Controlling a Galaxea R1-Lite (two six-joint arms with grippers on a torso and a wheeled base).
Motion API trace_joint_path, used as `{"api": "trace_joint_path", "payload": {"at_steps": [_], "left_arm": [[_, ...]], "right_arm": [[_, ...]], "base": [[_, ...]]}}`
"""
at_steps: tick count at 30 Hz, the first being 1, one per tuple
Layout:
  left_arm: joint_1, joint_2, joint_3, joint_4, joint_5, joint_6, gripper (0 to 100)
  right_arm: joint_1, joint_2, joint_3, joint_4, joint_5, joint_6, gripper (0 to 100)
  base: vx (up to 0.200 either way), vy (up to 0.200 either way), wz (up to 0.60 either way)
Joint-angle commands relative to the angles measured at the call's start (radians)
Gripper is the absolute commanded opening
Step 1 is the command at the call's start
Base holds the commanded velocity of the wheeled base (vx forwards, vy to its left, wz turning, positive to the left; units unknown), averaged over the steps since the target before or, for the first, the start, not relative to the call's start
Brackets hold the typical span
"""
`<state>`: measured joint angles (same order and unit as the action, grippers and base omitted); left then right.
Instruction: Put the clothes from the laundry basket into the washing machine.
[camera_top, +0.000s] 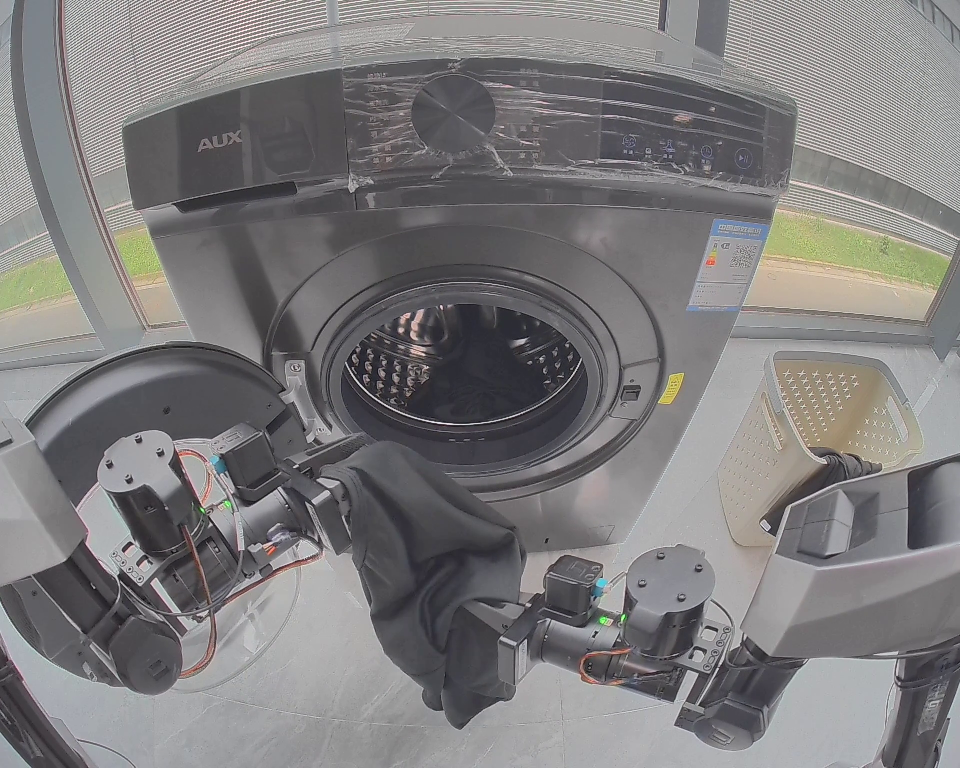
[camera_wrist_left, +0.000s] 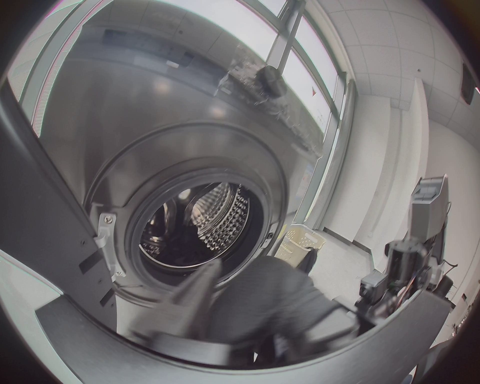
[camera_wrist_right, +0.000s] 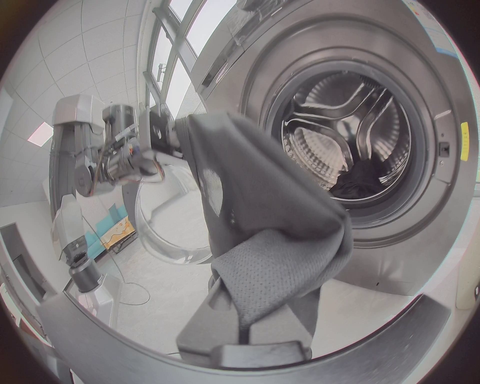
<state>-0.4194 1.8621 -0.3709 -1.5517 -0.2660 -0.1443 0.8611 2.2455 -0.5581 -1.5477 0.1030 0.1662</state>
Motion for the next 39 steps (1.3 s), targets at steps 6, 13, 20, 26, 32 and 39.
{"api": "trace_joint_path", "payload": {"at_steps": [6, 13, 20, 26, 32, 39], "left_arm": [[0.044, 0.118, 0.003, -0.001, 0.031, 0.011, 100], [0.044, 0.146, 0.043, -0.002, 0.021, 0.025, 100], [0.034, 0.135, 0.079, -0.002, -0.015, 0.031, 100], [0.011, 0.146, 0.104, -0.002, -0.035, 0.034, 100], [-0.015, 0.147, 0.124, -0.002, -0.058, 0.032, 100], [-0.061, 0.221, 0.130, -0.004, -0.070, 0.046, 100]], "right_arm": [[-0.094, -0.053, -0.043, 0.009, -0.143, 0.047, 0], [-0.112, -0.063, -0.049, 0.008, -0.152, 0.050, 0], [-0.178, -0.070, -0.074, 0.012, -0.184, 0.055, 0], [-0.143, -0.081, -0.080, 0.015, -0.184, 0.055, 0], [-0.070, -0.103, -0.095, 0.003, -0.140, 0.053, 0], [-0.025, -0.127, -0.118, 0.014, -0.117, 0.052, 0]], "base": [[0.000, 0.000, 0.00], [0.000, 0.000, 0.00], [0.000, 0.000, 0.00], [0.000, 0.000, 0.00], [0.000, 0.000, 0.00], [0.000, 0.000, 0.00]]}}
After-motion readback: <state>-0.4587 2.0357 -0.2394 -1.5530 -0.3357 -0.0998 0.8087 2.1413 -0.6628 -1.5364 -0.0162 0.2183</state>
